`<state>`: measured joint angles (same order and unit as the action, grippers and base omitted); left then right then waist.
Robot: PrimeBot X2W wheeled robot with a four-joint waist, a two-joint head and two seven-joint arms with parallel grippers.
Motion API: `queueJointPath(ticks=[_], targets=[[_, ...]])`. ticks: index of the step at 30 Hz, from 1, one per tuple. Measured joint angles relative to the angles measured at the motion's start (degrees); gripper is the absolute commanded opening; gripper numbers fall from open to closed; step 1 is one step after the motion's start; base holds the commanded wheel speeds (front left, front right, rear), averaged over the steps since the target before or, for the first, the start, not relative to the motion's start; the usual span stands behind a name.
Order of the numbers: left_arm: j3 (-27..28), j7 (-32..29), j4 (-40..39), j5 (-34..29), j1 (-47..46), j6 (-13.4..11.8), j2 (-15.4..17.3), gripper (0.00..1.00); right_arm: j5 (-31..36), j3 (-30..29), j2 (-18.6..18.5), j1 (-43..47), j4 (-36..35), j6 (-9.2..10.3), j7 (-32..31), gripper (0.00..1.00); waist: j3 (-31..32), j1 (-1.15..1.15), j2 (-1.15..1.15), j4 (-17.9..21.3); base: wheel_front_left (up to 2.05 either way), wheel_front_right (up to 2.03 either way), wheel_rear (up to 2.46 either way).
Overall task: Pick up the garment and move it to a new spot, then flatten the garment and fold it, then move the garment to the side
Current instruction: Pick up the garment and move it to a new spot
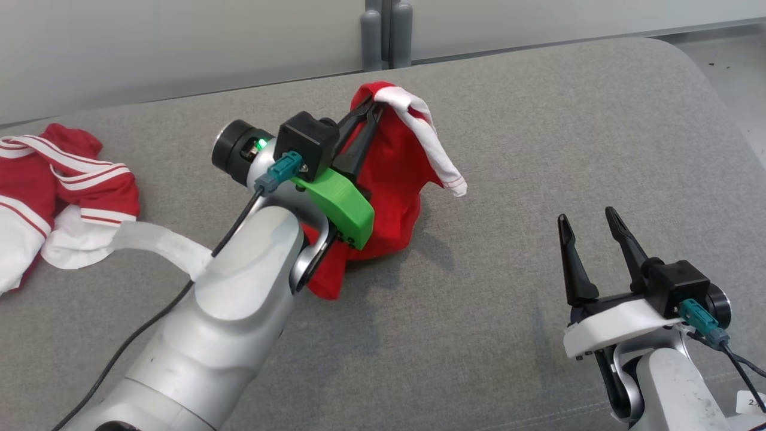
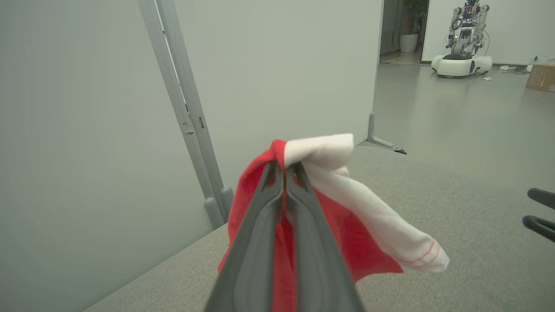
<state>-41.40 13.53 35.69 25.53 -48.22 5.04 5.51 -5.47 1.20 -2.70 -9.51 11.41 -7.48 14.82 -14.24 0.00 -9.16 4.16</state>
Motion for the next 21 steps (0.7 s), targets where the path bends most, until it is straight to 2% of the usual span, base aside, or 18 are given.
queueJointPath(ticks=[10,16,17,18,19,21], targets=[[-2.60,1.16,3.77,3.74,0.96,-0.81,-2.68,0.00,-0.48,1.20,-0.02,-1.59,0.23,0.00,0.00,1.00,-2.66,0.00,0.00,3.81,0.00,0.00,0.00],[-8.65,1.24,4.11,10.56,1.32,-3.35,-2.69,0.00,-0.91,1.36,0.01,-2.69,0.51,0.00,0.00,1.00,-4.02,0.00,0.00,6.72,0.00,0.00,0.00],[-10.12,1.19,4.44,11.29,1.46,-3.72,-2.70,0.30,-0.92,1.27,-0.01,-2.70,0.56,0.00,0.00,1.00,-4.25,0.00,0.00,7.13,0.00,0.00,0.00],[-11.45,1.12,4.72,12.26,1.74,-3.82,-2.69,0.76,-0.93,1.24,0.01,-2.72,0.58,0.00,0.00,1.00,-4.48,0.00,0.00,7.47,0.00,0.00,0.00],[-12.88,0.70,5.00,13.51,2.01,-3.81,-2.69,1.00,-0.94,1.14,0.00,-2.75,0.59,-0.01,0.00,1.00,-4.72,0.00,0.00,7.76,0.00,0.00,0.00],[-15.59,-0.34,5.43,15.35,2.64,-3.45,-2.68,1.00,-1.00,0.96,0.01,-2.78,0.58,0.00,0.00,1.00,-5.15,0.00,0.00,8.19,0.00,0.00,0.00]])
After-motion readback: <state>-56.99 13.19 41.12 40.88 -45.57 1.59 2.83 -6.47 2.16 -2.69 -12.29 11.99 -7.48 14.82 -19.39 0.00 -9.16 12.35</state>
